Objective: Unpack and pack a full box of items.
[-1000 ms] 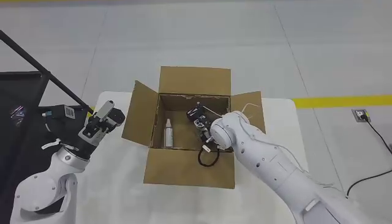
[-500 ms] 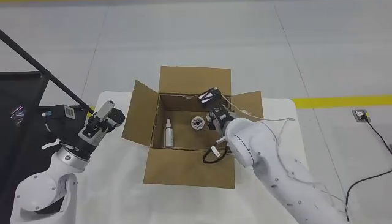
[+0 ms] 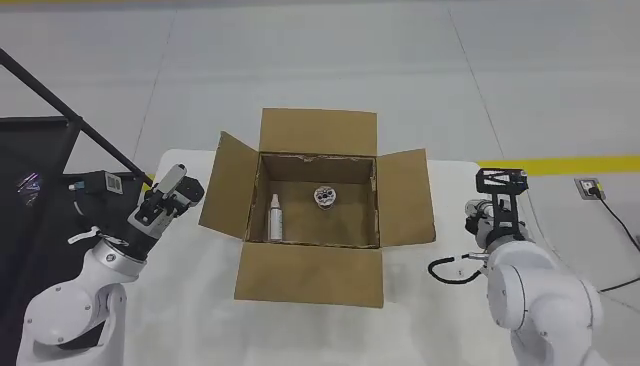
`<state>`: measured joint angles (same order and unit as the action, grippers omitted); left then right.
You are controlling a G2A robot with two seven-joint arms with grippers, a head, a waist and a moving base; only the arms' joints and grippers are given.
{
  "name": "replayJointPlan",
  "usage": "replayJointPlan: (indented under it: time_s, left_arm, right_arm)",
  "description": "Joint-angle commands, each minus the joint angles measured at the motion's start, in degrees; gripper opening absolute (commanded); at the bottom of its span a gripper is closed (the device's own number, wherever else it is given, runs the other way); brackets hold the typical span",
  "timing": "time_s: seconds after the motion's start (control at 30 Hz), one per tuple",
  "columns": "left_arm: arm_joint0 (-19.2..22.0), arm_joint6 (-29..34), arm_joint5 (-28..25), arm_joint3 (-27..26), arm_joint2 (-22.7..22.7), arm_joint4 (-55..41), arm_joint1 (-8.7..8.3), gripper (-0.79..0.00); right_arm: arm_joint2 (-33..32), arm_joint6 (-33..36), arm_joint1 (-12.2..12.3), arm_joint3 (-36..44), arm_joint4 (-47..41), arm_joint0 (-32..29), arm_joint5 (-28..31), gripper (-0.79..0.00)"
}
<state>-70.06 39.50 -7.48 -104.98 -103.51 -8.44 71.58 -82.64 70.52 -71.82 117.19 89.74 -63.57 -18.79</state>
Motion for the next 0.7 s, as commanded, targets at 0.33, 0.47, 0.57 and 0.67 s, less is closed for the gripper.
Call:
replayJointPlan:
  time_s: [0.33,0.47,0.57,0.67]
  left_arm:
    - [0.0,0.0,0.0,0.0,0.0,0.0,0.0,0.0]
    - [0.0,0.0,0.0,0.0,0.0,0.0,0.0,0.0]
    - [0.0,0.0,0.0,0.0,0.0,0.0,0.0,0.0]
    - [0.0,0.0,0.0,0.0,0.0,0.0,0.0,0.0]
  right_arm:
    - [-1.25,-8.17,-0.47,-24.31,-10.61,5.92,6.73,-0.785]
    - [-0.23,-8.58,-0.67,-29.28,-11.29,8.19,7.56,-0.785]
    - [0.69,-8.56,-0.86,-32.66,-11.63,9.81,7.81,-0.785]
    - [1.02,-8.7,-1.01,-35.61,-12.45,11.25,7.87,-0.646]
